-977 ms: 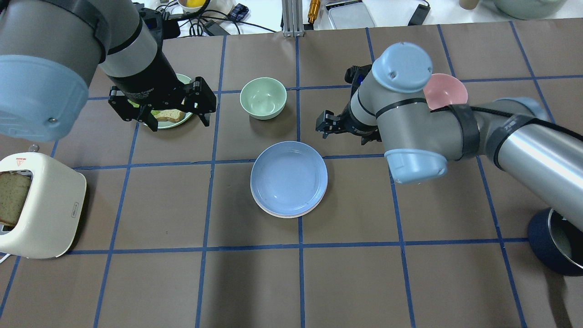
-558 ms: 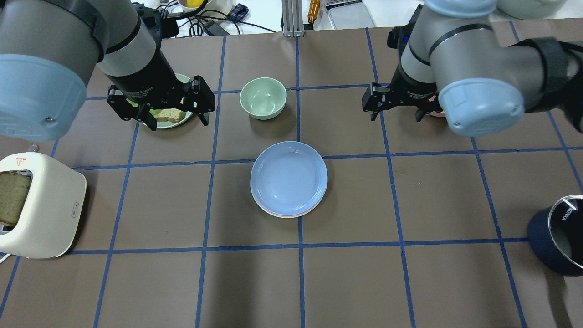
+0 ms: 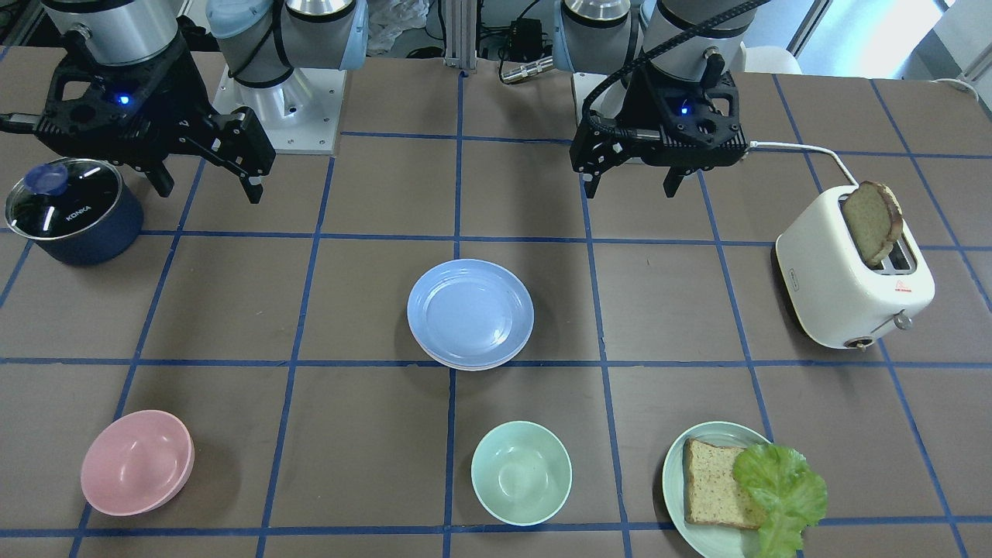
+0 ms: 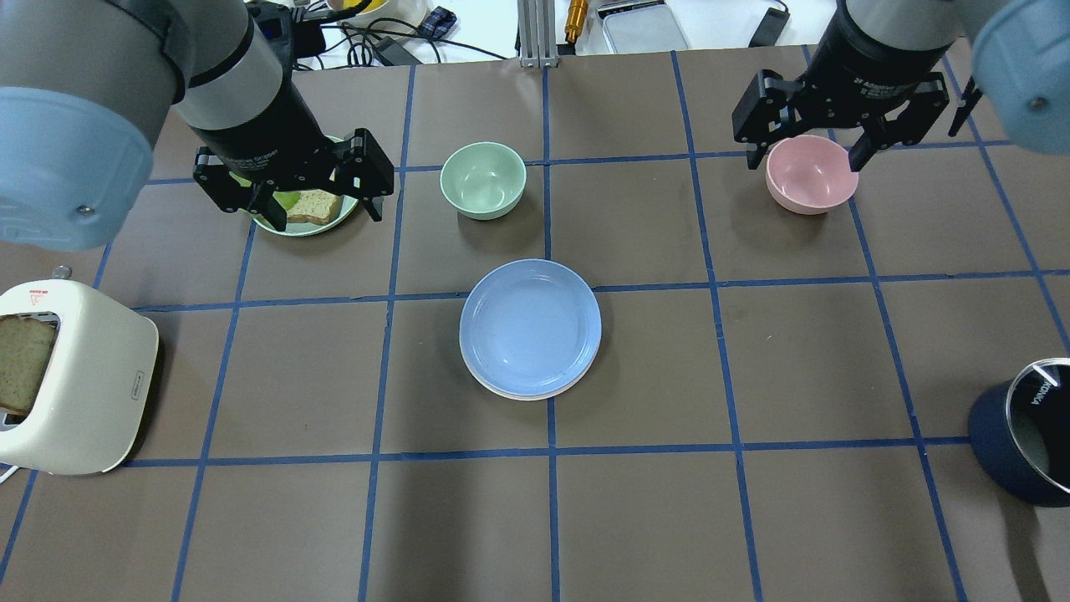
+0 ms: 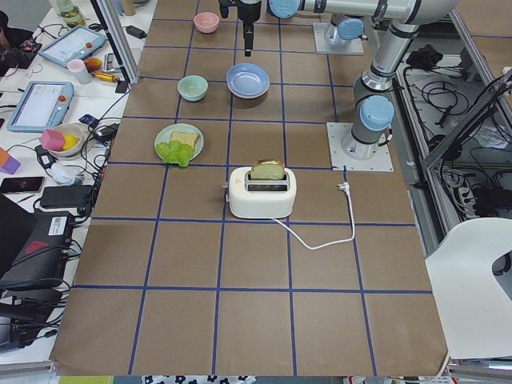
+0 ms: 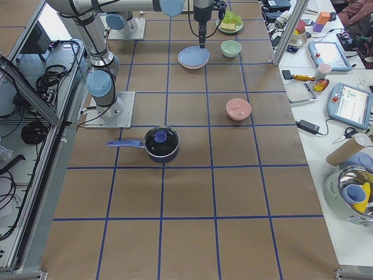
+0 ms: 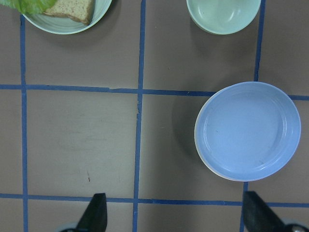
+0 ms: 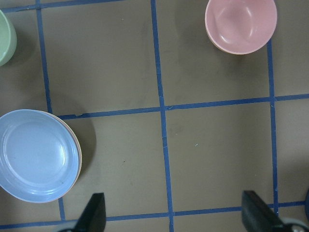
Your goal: Stack three plates with pink and blue
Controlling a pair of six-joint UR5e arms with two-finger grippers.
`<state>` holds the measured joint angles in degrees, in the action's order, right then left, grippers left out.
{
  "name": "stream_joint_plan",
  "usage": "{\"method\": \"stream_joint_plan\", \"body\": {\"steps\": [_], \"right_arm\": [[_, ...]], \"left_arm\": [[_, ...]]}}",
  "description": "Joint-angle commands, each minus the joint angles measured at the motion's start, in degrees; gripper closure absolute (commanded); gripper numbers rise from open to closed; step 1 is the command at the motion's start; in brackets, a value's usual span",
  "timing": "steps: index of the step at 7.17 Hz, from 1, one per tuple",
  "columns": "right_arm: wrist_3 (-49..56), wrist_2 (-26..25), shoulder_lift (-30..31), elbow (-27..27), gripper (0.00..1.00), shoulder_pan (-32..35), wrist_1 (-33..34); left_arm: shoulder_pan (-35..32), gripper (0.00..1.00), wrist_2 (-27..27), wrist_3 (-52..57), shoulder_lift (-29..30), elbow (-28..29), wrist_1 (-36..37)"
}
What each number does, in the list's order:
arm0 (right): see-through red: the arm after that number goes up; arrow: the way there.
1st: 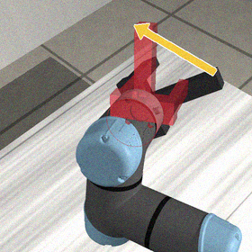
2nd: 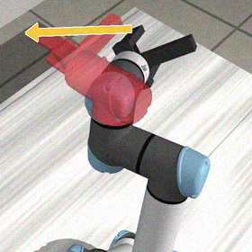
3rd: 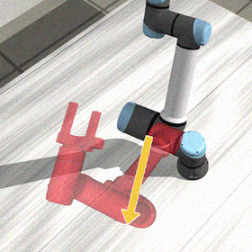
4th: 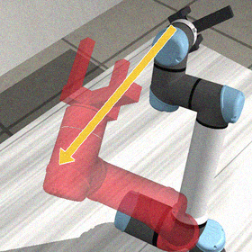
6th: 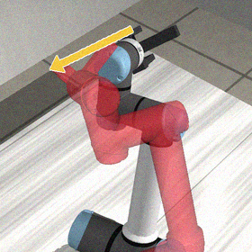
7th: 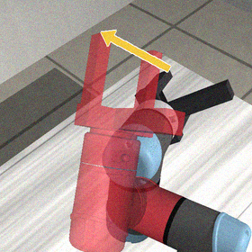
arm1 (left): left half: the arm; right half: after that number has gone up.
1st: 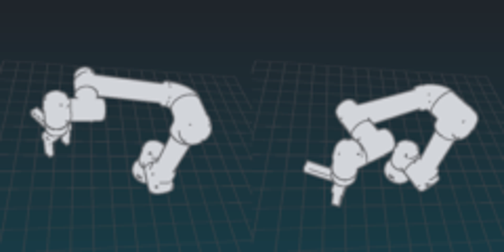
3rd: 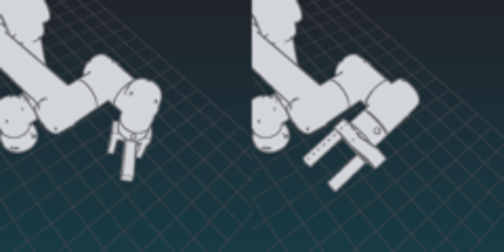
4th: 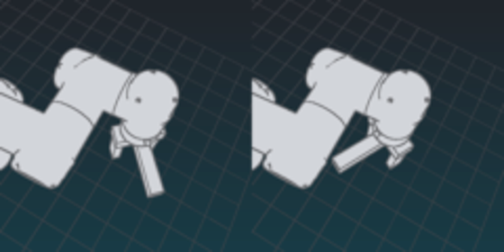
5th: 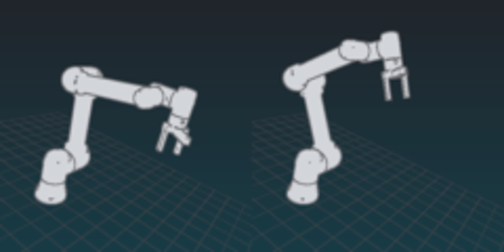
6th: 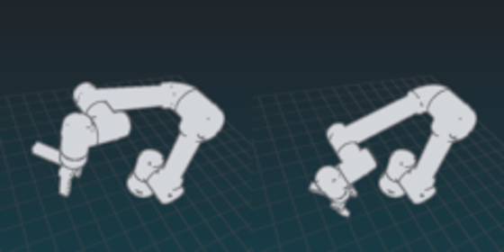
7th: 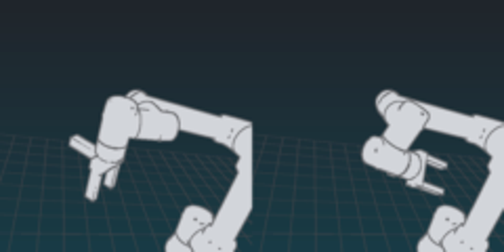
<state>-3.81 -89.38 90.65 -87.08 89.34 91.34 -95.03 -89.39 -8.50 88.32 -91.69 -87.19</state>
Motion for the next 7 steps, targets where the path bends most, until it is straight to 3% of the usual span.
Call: {"method": "stream_joint_plan", "body": {"steps": [1,3,7], "right_arm": [[-0.1,-0.4,-2.5,3.1,0.00,0.6,-1.0],[-0.3,-0.3,-3.8,1.8,0.00,0.7,-0.2],[0.7,-0.6,-4.5,1.7,0.00,0.7,0.3]], "left_arm": [[0.1,0.00,-0.1,-0.2,0.1,0.6,-0.1],[0.1,0.00,-0.4,-0.7,1.9,5.3,-4.5],[0.0,0.00,-0.4,-0.6,1.9,4.9,-4.6]]}}
